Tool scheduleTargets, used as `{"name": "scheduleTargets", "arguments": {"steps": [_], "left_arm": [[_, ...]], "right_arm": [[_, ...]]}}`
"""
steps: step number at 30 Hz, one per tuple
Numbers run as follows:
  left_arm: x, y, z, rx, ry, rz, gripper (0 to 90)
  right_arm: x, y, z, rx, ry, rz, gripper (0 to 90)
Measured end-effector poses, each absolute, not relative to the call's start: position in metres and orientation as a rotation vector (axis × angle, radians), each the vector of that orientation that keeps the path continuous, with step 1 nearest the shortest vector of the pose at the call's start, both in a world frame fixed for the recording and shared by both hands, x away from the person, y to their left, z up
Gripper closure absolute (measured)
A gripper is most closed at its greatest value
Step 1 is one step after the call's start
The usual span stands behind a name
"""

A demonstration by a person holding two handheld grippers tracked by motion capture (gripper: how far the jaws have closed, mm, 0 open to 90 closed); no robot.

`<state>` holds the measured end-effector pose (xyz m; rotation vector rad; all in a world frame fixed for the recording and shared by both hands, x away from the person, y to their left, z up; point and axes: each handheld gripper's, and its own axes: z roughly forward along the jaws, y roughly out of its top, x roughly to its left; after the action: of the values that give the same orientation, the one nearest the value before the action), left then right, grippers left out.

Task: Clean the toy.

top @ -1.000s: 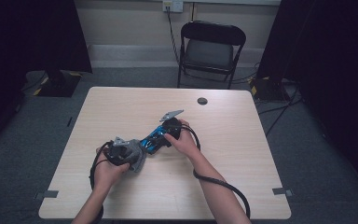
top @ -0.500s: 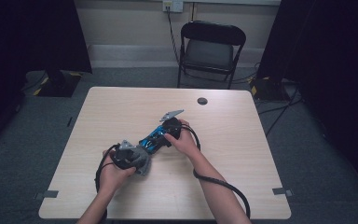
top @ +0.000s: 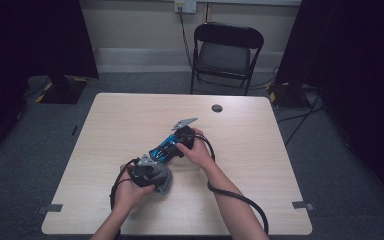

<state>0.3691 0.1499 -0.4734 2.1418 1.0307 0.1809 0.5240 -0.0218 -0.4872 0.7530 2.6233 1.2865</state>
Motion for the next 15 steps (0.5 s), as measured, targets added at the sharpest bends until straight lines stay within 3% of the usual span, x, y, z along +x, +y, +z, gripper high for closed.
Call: {"name": "scheduleTargets", "arguments": {"steps": [15], "left_arm": [[0.364, 0.128, -0.47, 2.166, 0.908, 0.122, 74.4]], "right_arm": [[0.524, -0.022, -0.487, 0.753, 2.623, 1.289, 7.9]]}}
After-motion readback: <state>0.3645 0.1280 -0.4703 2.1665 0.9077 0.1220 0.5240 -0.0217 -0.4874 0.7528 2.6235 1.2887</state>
